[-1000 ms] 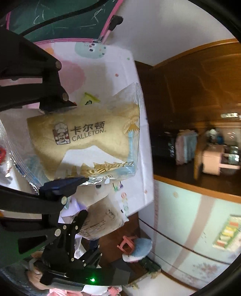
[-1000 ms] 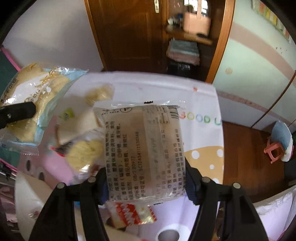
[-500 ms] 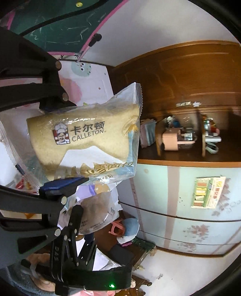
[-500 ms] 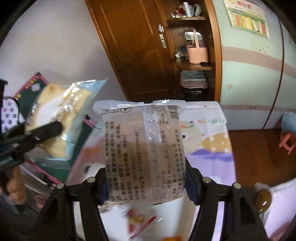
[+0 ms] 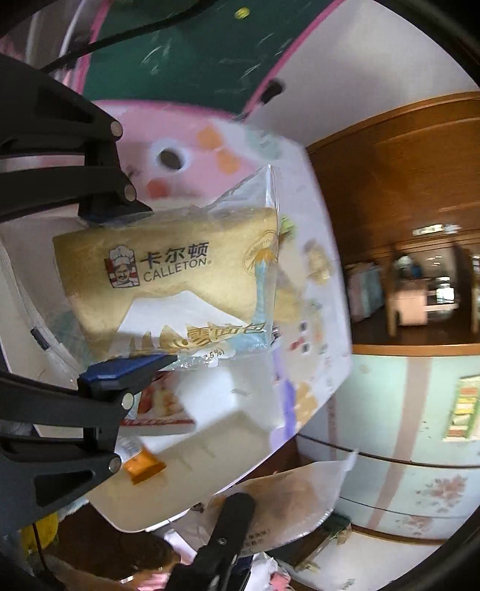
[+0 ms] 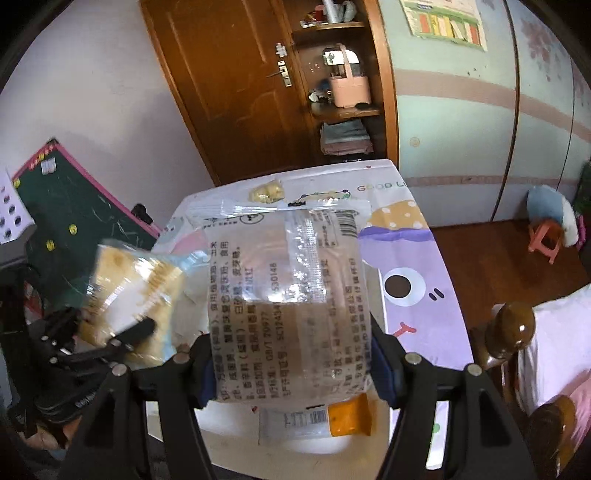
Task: Organize snacks
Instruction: 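Open both tools to drop the bread packs into the tray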
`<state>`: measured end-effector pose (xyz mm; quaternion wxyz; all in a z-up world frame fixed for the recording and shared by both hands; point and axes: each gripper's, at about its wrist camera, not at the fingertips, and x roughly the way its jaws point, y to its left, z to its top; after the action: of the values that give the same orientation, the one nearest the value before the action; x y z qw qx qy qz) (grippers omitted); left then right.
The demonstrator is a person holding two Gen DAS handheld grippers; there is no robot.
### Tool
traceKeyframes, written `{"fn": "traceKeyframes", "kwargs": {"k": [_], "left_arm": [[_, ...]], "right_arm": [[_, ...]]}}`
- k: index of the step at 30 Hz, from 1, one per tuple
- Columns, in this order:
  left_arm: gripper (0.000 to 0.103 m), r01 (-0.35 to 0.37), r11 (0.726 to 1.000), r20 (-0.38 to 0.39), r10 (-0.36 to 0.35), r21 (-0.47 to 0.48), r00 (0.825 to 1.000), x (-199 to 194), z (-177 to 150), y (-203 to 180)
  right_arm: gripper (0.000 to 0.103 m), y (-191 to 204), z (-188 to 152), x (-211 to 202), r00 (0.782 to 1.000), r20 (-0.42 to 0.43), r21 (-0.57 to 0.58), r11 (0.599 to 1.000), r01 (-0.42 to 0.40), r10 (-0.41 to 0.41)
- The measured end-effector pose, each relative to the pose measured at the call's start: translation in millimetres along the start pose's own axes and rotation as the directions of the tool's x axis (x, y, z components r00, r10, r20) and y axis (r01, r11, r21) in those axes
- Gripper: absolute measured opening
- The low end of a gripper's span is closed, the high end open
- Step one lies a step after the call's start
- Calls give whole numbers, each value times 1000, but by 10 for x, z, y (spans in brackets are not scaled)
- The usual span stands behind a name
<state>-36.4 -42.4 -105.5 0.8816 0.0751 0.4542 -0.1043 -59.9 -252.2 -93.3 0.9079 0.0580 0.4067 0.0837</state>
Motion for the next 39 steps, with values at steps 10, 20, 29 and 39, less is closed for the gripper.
{"fn": "traceKeyframes", "kwargs": {"k": [10, 20, 29, 39], "left_arm": [[55, -36, 998, -43, 34, -50, 999, 104, -87, 73], [64, -48, 996, -71, 44, -69, 997, 198, -55, 88], [95, -107, 993, 45, 109, -47, 993, 20, -11, 0], [95, -127, 991, 11, 127, -41, 992, 85, -20, -19]], "right_arm": [[68, 256, -265, 176, 997, -81, -90, 996, 3, -10], [76, 209, -304, 277, 993, -118, -80, 997, 4, -13], [78, 259, -258, 195, 996, -55, -110, 992, 62, -68], [78, 280, -274, 194, 996, -65, -122, 991, 48, -57]]}}
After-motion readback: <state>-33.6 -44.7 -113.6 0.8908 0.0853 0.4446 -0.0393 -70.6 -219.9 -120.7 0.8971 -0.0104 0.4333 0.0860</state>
